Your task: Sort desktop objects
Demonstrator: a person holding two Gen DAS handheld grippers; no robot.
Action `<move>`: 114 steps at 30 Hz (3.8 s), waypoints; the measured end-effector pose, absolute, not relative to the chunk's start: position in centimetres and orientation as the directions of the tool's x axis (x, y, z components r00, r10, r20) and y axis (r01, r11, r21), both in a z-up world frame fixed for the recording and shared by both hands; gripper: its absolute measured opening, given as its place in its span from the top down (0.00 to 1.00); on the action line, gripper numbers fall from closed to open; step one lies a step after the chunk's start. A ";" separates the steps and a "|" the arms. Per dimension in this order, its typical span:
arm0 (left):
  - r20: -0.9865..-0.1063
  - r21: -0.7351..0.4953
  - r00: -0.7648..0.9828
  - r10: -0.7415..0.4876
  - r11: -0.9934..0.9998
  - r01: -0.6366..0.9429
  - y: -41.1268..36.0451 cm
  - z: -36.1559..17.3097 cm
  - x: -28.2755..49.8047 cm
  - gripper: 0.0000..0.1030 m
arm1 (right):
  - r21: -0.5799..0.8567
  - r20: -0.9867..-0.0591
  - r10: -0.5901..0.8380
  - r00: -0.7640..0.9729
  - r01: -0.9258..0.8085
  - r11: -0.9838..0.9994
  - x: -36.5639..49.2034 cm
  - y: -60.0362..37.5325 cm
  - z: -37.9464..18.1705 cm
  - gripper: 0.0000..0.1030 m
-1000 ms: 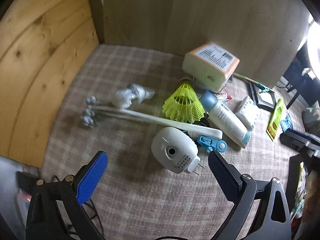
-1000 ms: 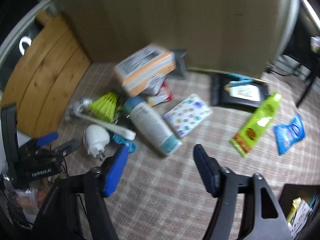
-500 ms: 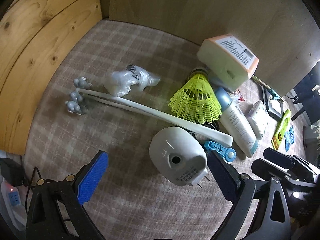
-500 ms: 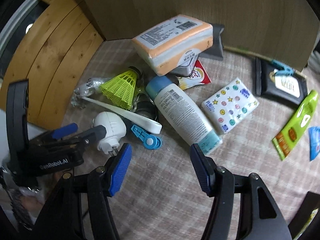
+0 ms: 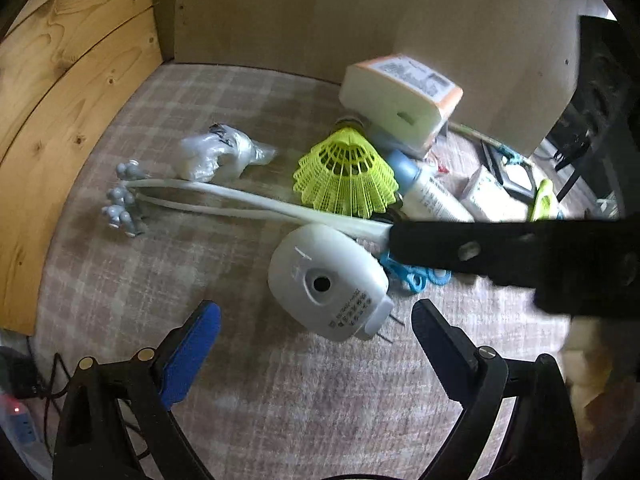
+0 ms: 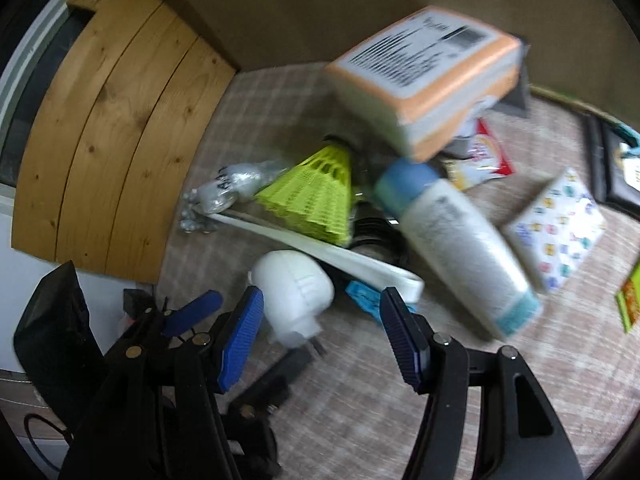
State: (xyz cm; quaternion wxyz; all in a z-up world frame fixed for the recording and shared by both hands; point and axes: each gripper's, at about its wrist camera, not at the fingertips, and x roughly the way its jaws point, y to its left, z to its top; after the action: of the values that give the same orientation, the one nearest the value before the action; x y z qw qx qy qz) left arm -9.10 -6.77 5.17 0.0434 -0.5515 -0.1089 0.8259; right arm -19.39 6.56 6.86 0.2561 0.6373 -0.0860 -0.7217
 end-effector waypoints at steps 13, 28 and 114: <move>-0.862 -0.373 -0.406 0.303 -0.922 0.104 -7.6 3.2 -11.0 0.34 | 0.513 -0.855 -0.518 0.029 0.206 -0.834 -20.3 3.8 3.6 0.41; -0.846 -0.351 -0.435 0.310 -0.936 0.016 -5.1 6.0 -9.8 0.40 | 0.587 -0.806 -0.592 0.011 0.153 -0.795 -18.0 6.8 5.1 0.43; -0.909 -0.188 -0.360 0.208 -0.978 -0.091 3.5 13.3 -23.1 0.33 | 0.328 -0.889 -0.318 -0.329 0.028 -0.944 -16.5 28.6 13.4 0.41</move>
State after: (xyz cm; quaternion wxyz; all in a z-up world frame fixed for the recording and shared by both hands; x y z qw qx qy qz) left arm -23.12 3.50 13.30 0.0907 -0.5583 -0.0527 0.8229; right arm -16.49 28.63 13.41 0.1076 0.5693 -0.1274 -0.8051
